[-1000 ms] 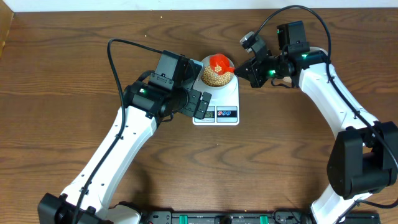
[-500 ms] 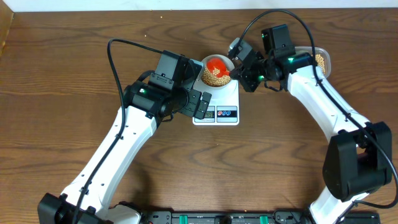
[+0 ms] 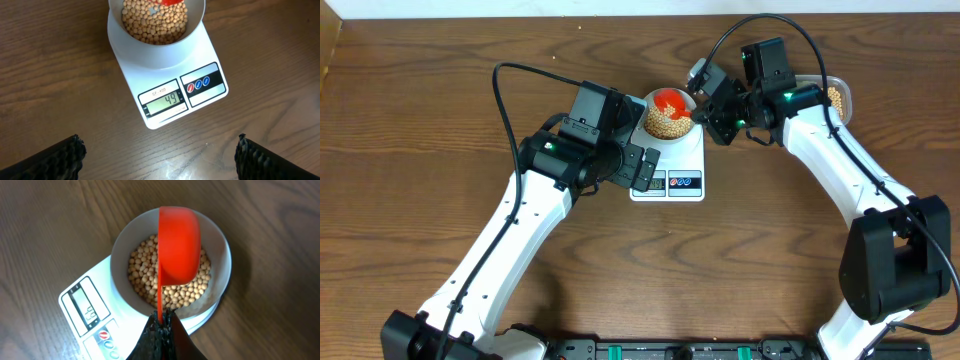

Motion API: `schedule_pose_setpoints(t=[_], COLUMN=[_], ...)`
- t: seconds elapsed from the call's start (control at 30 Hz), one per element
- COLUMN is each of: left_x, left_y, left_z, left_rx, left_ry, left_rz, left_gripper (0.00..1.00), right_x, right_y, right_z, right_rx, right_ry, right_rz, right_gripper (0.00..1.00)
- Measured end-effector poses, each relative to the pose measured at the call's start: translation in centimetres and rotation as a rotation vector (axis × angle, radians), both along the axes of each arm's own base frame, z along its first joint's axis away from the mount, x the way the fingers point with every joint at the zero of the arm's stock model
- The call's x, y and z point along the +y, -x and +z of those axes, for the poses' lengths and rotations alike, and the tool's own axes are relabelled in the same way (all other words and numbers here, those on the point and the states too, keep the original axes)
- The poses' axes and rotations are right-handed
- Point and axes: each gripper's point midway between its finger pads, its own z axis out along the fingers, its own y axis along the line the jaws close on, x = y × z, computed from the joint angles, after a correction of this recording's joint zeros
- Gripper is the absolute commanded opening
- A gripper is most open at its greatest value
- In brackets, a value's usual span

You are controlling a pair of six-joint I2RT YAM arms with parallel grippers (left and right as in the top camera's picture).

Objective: Scoop item into bowl and weigh 50g on scale
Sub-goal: 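Tilt the red scoop again to add a few chickpeas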

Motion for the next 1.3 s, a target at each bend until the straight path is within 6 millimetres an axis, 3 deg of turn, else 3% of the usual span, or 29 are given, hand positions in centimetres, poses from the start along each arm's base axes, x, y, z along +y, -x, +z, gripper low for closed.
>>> schedule_pose_setpoints(t=[1.3], left_x=[0.00], left_y=[0.00], left_z=[0.00], left_rx=[0.000], left_ry=[0.000], left_rz=[0.000], left_gripper=[0.98], right_x=[0.14], right_y=[-0.20], right_z=[0.21], right_rx=[-0.082], right_ry=[0.031], right_rz=[0.085], right_gripper=[0.01])
